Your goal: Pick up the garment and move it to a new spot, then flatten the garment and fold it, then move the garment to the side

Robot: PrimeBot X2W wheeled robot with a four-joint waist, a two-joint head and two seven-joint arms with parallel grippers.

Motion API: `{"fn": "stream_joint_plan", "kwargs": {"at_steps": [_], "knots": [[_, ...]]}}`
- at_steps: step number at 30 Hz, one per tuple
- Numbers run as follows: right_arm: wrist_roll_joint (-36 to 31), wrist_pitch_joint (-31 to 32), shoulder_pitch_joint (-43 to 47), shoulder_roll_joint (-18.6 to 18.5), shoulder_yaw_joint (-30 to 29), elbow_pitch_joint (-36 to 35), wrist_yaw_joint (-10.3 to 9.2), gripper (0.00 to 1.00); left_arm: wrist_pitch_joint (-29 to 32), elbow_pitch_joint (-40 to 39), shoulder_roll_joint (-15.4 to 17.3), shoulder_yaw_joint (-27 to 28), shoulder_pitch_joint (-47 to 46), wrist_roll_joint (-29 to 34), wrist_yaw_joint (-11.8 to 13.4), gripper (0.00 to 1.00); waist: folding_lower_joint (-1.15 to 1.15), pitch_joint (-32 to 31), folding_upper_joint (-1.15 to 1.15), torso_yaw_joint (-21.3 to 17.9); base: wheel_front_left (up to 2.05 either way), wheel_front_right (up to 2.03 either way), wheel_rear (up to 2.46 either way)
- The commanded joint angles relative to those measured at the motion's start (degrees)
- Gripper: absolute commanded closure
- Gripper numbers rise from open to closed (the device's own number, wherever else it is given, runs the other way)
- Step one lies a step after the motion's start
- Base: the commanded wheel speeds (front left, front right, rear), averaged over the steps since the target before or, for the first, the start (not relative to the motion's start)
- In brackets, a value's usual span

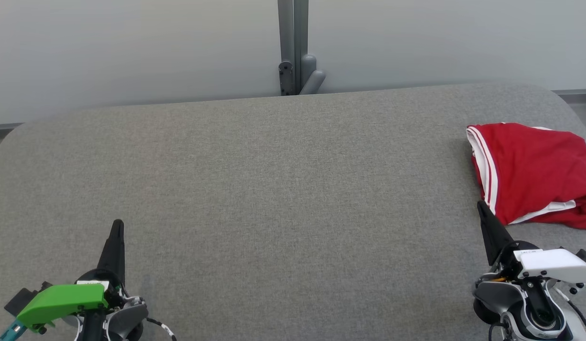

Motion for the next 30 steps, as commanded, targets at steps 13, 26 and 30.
{"fn": "stream_joint_plan", "kwargs": {"at_steps": [13, 26, 30], "knots": [[1.0, 0.36, 0.84, -0.29, -0.25, -0.39, 0.02, 1.0, 0.3, -0.25, 0.37, 0.38, -0.74, -0.77, -0.41, 1.0, 0.0, -0.02, 0.0, 0.02, 0.0, 0.0, 0.0], [0.99, 0.36, 0.84, -0.29, -0.23, -0.39, 0.02, 1.0, 0.3, -0.24, 0.37, 0.38, -0.74, -0.76, -0.41, 1.0, 0.0, -0.02, 0.0, 0.02, 0.0, 0.0, 0.0], [0.99, 0.36, 0.84, -0.29, -0.23, -0.39, 0.02, 1.0, 0.3, -0.24, 0.37, 0.38, -0.74, -0.73, -0.41, 1.0, 0.0, -0.02, 0.0, 0.02, 0.0, 0.0, 0.0]]}}
